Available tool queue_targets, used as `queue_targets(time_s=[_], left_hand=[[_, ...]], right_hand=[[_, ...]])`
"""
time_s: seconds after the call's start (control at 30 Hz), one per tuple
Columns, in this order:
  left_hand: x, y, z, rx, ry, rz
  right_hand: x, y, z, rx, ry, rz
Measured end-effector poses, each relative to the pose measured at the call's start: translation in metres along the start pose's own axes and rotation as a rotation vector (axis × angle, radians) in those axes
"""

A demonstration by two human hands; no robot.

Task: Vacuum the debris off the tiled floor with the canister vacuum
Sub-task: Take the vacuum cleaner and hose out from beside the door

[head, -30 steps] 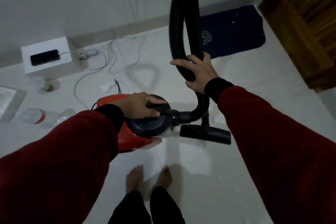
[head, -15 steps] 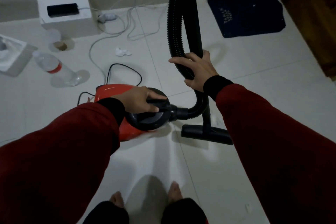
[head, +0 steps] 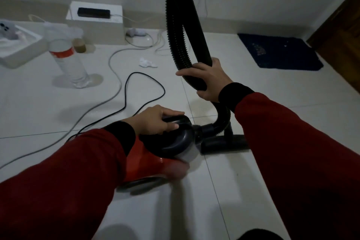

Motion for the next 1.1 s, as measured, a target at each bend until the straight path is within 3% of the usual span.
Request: queue_targets(time_s=[0.23,0.4,0.57,0.7,0.77,0.9,1.0,1.1], left_hand=[[0.011,0.03,-0.001,0.015,-0.154,-0.051],[0.02,0.035,0.001,-0.052,-0.11,-0.071],[0.019,0.049,0.007,0.087,-0.203,-0.042],[0.015,0.071,-0.003,0.066,-0.014,-0.071],[0.006,0.09,0.0,0.168,0.108,-0.022],[-0.01,0.13,0.016,0.471,0.206,0.049],[-0.012,0.148,0.019,0.549,0.163,0.04],[-0.009,0.152,0.023,0.477,0.102,-0.013]], right_hand=[[0.023,0.017,-0.034,-0.079,0.026,0.094],[0.044,0.022,-0.06,-0.144,0.082,0.158],[0.062,0.019,-0.076,-0.133,0.184,0.132],[0.068,0.017,-0.076,-0.14,0.211,0.114],[0.068,0.017,-0.073,-0.143,0.206,0.104],[0.069,0.019,-0.073,-0.141,0.197,0.117],[0.07,0.02,-0.077,-0.129,0.195,0.124],[0.071,0.021,-0.081,-0.123,0.186,0.121]])
Point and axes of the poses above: each hand's wrist, its own x-axis towards the middle knuckle, its own z-axis out of the back of the hand, y = z × x, the point moved 10 cm from there along x, towards the middle knuckle, and after that the axes turned 10 degrees about y, right-handed, at the moved point
